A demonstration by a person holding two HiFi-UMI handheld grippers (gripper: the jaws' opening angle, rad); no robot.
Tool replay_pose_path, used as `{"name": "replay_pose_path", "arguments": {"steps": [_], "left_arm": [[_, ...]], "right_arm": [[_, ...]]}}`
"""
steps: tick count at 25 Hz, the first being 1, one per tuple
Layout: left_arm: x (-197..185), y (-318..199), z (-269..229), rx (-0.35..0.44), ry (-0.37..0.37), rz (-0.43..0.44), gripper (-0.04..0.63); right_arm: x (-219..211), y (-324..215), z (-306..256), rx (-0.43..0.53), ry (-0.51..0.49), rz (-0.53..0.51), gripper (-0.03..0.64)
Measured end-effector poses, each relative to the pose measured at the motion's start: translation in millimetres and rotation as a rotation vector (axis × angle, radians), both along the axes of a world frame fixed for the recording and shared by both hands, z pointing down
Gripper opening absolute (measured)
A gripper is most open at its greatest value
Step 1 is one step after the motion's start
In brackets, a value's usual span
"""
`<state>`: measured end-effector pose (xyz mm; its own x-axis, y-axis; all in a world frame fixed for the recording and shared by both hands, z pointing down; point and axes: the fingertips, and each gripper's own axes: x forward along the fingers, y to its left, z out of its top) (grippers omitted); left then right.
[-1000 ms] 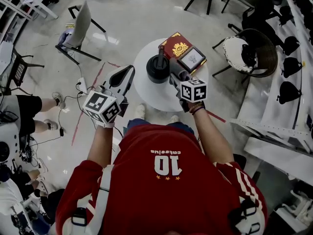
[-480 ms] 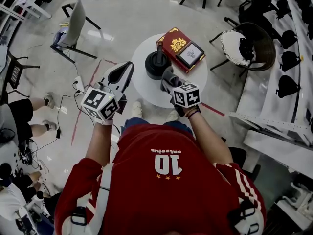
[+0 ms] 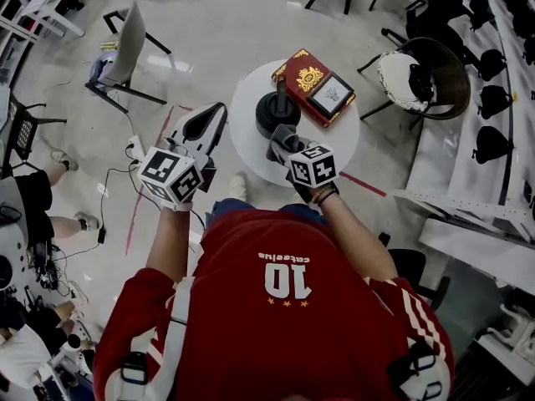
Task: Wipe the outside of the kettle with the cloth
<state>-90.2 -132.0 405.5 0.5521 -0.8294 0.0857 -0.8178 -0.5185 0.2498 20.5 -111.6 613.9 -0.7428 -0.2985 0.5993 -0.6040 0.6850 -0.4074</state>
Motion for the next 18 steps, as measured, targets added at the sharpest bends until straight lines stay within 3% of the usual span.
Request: {"name": "replay_pose_path", "arguments": {"steps": [6,18], "left_arm": [[-12,-14,1,-0.004,0.015,0.036,0.008],[-21,-46,2,0.003,-0.032,0.173,0.008]], "right_arm": [[-20,2,-3,-0.004,-0.002,0.001,0.044],[-57,-10,-7,-0.035,-0.074,0.102,0.044]]}}
